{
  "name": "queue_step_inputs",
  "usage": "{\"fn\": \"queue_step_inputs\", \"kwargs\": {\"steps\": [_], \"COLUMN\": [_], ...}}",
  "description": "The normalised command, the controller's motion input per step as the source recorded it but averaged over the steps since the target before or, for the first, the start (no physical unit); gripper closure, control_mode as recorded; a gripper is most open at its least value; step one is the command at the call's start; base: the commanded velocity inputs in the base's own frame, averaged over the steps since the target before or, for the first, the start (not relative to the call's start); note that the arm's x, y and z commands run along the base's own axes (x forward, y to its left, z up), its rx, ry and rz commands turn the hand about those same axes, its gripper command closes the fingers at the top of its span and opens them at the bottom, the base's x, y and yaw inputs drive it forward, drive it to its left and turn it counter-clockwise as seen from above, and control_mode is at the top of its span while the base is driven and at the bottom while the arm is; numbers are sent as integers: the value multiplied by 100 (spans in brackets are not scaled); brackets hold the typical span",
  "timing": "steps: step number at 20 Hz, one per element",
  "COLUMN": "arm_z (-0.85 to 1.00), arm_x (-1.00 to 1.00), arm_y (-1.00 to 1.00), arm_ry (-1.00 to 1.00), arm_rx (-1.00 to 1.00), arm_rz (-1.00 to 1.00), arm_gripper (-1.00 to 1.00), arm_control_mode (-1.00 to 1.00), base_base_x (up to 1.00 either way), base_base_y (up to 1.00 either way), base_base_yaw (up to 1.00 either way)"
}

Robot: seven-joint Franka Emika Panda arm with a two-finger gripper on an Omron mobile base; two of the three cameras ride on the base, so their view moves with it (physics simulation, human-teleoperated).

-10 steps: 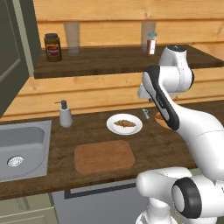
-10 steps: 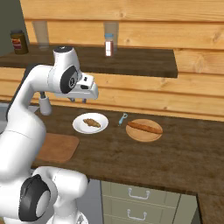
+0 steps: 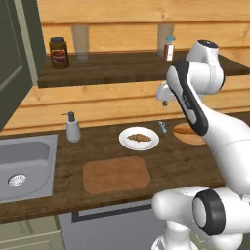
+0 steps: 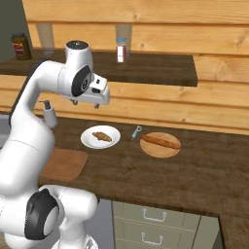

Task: From the different types of pastries on the counter, select a croissant and place it on the cutting board. Then retrieve a jar of jam from the cabinet and place it alongside the croissant on the cutting board.

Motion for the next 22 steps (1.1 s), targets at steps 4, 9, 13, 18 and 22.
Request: {"fn": "queue_step_inputs", "kwargs": {"steps": [4, 9, 13, 18, 22], "arm_z": [28, -42, -43, -31, -31], "arm_x": [-2, -11, -46, -63, -26], "arm_y": [1, 28, 30, 45, 18], "arm_ry": [3, 2, 0, 1, 0], "arm_rx": [16, 0, 0, 0, 0], "arm_rz": [6, 19, 21, 10, 23], "arm_gripper": [-100, -100, -100, -100, -100], "arm_control_mode": [-100, -100, -100, -100, -100], "base_base_x": [0, 0, 0, 0, 0], "base_base_y": [0, 0, 0, 0, 0], "base_base_yaw": [0, 0, 0, 0, 0]}}
